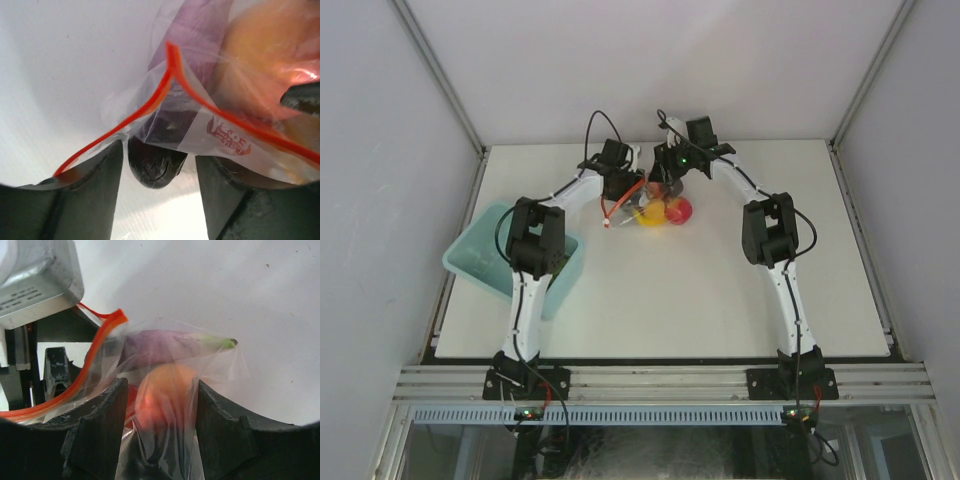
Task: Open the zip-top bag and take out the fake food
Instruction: Pick up the fake vegetable from the zipper food storage bag.
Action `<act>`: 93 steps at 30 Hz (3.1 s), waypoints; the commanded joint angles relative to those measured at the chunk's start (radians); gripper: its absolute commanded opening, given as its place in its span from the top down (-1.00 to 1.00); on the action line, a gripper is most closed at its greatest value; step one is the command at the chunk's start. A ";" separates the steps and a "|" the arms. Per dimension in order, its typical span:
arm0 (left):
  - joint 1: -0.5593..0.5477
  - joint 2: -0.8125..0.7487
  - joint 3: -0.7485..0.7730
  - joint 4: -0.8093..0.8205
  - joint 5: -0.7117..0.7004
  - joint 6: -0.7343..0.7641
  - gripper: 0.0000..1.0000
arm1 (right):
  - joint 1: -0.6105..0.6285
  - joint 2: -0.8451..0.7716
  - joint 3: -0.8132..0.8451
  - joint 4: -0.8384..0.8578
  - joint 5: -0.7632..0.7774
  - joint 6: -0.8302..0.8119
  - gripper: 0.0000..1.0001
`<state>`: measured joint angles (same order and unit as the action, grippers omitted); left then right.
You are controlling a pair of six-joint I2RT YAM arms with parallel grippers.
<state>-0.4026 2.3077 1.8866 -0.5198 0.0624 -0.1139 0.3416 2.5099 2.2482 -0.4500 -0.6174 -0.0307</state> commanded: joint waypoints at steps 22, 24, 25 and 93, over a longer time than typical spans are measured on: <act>0.006 -0.299 -0.215 0.059 0.090 -0.077 0.61 | -0.015 -0.033 -0.003 0.024 0.019 -0.001 -0.12; 0.015 -0.328 -0.267 0.078 0.129 -0.111 0.61 | -0.010 -0.043 -0.014 0.029 0.013 -0.017 -0.13; 0.021 -0.339 -0.295 0.089 0.151 -0.133 0.61 | -0.007 -0.048 -0.022 0.030 0.011 -0.027 -0.13; 0.020 -0.903 -0.508 -0.452 -0.255 -0.264 0.84 | -0.033 -0.367 -0.410 0.279 -0.139 -0.092 -0.23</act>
<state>-0.3798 1.4780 1.3434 -0.9379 -0.1177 -0.3889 0.3134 2.2158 1.8439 -0.2203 -0.7387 -0.1131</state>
